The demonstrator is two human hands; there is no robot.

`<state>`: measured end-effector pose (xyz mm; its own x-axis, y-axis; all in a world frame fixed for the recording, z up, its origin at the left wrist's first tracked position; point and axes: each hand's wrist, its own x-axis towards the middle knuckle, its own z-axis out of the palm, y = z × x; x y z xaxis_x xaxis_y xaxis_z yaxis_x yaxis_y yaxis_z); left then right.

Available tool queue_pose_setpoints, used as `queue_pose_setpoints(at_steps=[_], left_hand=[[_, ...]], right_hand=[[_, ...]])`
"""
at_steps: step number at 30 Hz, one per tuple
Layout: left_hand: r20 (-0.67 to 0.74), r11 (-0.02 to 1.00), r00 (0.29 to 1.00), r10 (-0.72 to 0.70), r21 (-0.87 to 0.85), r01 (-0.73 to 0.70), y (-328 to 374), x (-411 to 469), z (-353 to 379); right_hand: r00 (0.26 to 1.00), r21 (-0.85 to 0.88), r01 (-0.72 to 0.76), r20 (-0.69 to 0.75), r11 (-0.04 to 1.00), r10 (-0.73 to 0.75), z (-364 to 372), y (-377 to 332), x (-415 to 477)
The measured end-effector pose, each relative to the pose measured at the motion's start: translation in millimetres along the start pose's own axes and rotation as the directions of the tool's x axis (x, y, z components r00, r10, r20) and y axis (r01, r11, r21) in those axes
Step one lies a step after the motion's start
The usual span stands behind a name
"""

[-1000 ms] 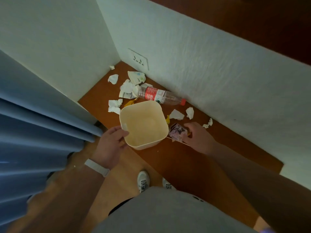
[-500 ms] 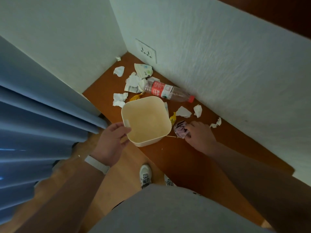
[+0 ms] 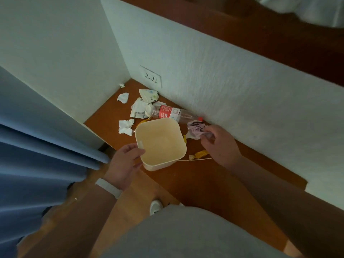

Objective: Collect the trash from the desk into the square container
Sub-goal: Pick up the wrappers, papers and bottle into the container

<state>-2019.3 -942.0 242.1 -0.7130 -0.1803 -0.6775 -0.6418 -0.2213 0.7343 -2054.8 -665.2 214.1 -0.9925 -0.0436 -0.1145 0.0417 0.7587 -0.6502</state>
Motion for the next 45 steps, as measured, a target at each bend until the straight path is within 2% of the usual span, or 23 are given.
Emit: queue_pose_setpoints(at_steps=[3,6,10,14,17,21,26,30,35,40,45], left_hand=[[0.031,1.0,1.0,-0.001,0.024,0.0,2,-1,2],[0.052,0.999,0.999,0.008,0.047,-0.011,4,-2,6],[0.072,0.997,0.997,0.028,0.073,-0.034,6,-3,6],[0.065,0.996,0.997,0.031,0.081,-0.037,5,-2,2],[0.06,0.996,0.997,0.042,0.079,-0.047,4,2,-2],[0.049,0.996,0.997,0.063,0.059,-0.066,4,5,-6],[0.021,0.995,0.996,0.086,0.047,-0.087,3,-1,-2],[0.011,0.992,0.994,0.113,0.05,-0.114,3,-8,3],[-0.014,0.991,0.992,0.125,0.046,-0.125,3,-14,5],[-0.009,0.99,0.991,0.137,0.04,-0.137,-1,-16,2],[-0.015,0.989,0.99,0.142,0.03,-0.142,-4,-19,-3]], right_hand=[[0.996,0.028,0.077,-0.037,0.997,-0.076,-13,-27,-13],[0.984,0.016,0.163,0.066,0.986,-0.164,-14,-46,-26],[0.955,-0.097,0.262,0.171,0.96,-0.244,-3,-50,-37],[0.956,-0.053,0.245,0.179,0.968,-0.232,1,-43,-44],[0.975,-0.047,0.174,0.149,0.984,-0.165,-1,-26,-43],[0.986,-0.144,0.067,0.164,0.987,-0.043,7,19,-26],[0.955,-0.362,0.137,0.296,0.922,-0.026,29,70,1],[0.935,-0.461,0.214,0.351,0.861,-0.045,46,89,15],[0.917,-0.489,0.238,0.398,0.839,-0.028,57,96,22],[0.931,-0.484,0.221,0.363,0.847,-0.035,61,96,18],[0.95,-0.428,0.142,0.311,0.893,-0.002,56,86,11]])
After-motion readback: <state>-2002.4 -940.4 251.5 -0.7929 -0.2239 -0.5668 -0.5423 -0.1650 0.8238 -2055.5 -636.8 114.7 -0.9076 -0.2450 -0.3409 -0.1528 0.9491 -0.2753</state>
